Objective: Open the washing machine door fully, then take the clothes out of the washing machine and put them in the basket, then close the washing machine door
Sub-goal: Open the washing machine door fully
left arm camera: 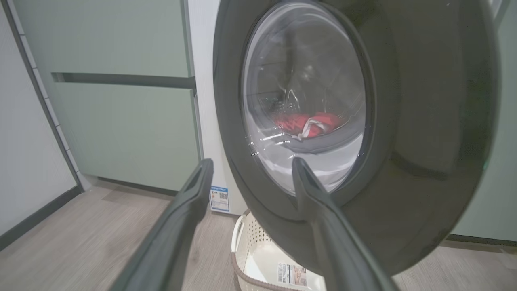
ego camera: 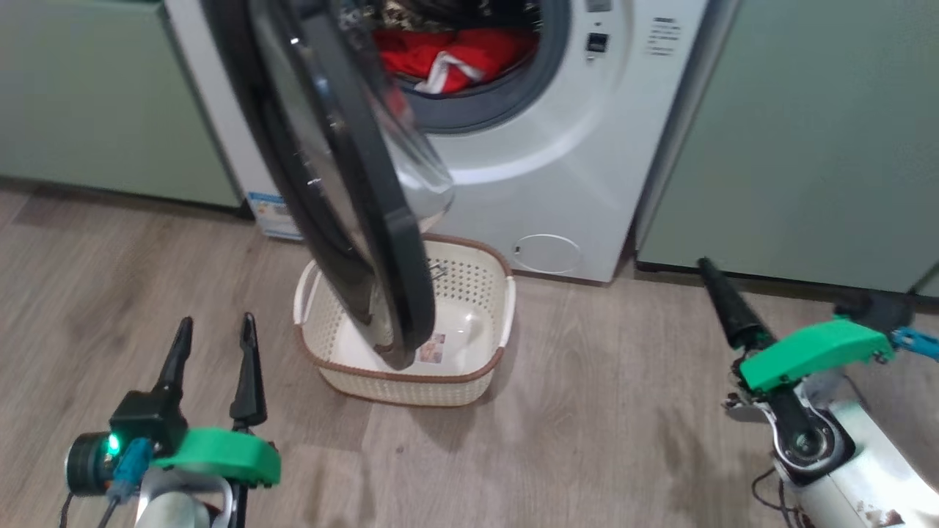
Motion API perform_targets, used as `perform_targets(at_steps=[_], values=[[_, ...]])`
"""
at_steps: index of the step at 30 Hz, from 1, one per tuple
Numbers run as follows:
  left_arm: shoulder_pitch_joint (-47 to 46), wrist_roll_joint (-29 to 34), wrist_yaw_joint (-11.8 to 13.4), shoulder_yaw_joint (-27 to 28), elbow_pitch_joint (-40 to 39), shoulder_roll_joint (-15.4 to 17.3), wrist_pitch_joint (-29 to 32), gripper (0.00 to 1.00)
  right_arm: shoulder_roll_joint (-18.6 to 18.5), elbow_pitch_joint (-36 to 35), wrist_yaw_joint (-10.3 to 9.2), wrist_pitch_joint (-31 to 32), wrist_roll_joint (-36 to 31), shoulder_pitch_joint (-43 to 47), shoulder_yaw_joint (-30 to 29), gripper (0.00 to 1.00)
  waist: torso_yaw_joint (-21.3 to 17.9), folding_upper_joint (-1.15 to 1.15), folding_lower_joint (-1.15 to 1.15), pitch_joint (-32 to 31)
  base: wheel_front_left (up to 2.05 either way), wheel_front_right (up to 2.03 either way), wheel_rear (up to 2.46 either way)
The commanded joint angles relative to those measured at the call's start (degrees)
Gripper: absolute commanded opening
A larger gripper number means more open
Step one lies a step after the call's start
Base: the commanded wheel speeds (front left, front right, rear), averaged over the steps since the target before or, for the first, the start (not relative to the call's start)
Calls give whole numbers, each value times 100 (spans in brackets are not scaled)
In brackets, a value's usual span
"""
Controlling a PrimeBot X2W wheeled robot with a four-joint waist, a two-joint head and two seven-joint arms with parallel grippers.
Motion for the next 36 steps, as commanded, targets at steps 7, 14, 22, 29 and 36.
perform_targets(at_steps=[7,14,22,29,36], values=[[-115,97,-153,442,-127,64,-37,100,-635,-109,43,-1455,-1043,-31,704,100,-396,0,0,-165,0,0,0],[-88,108,-209,534,-127,62,-37,100,-322,-576,43,-1464,-2765,428,-599,100,-586,0,0,-218,0,0,0],[-90,86,-233,549,-111,60,-37,100,144,-1293,43,-1465,-4823,1120,-1702,100,-751,0,0,-238,0,0,0],[-96,64,-220,506,-30,59,-37,100,458,-1415,43,-1466,-5556,1591,-2100,100,-755,0,0,-252,0,0,0],[-84,32,-179,450,30,59,-37,100,584,-1414,43,-1466,-5807,1752,-2134,100,-779,0,0,-244,0,0,0]])
